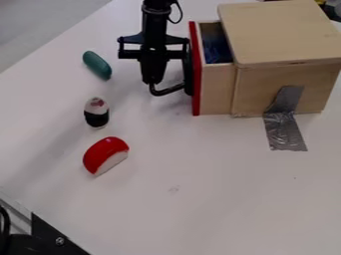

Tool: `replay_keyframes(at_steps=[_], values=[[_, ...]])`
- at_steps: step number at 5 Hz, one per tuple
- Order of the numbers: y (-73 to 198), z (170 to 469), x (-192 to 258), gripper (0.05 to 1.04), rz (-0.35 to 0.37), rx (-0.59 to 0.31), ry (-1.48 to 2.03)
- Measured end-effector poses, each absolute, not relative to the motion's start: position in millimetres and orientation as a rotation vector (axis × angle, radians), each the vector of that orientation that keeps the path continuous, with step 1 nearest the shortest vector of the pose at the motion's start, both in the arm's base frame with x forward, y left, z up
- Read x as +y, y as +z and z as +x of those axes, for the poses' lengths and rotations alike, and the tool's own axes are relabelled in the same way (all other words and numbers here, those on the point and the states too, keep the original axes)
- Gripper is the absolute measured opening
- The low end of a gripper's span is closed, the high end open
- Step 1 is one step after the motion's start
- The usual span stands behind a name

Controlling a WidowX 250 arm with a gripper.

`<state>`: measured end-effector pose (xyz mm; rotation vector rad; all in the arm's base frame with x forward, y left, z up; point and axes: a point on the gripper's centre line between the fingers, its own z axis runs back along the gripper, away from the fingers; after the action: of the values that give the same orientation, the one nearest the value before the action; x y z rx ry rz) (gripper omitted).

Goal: Open the drawer

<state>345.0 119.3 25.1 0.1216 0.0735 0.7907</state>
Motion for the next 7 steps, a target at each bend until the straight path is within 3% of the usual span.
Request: replay_keyframes(at_steps=[6,7], values=[[25.7,331.1,150.3,0.134,0.145,0.091,0.822],[29.9,326.3,171.7,0.345,0.146,0.076,0.91]])
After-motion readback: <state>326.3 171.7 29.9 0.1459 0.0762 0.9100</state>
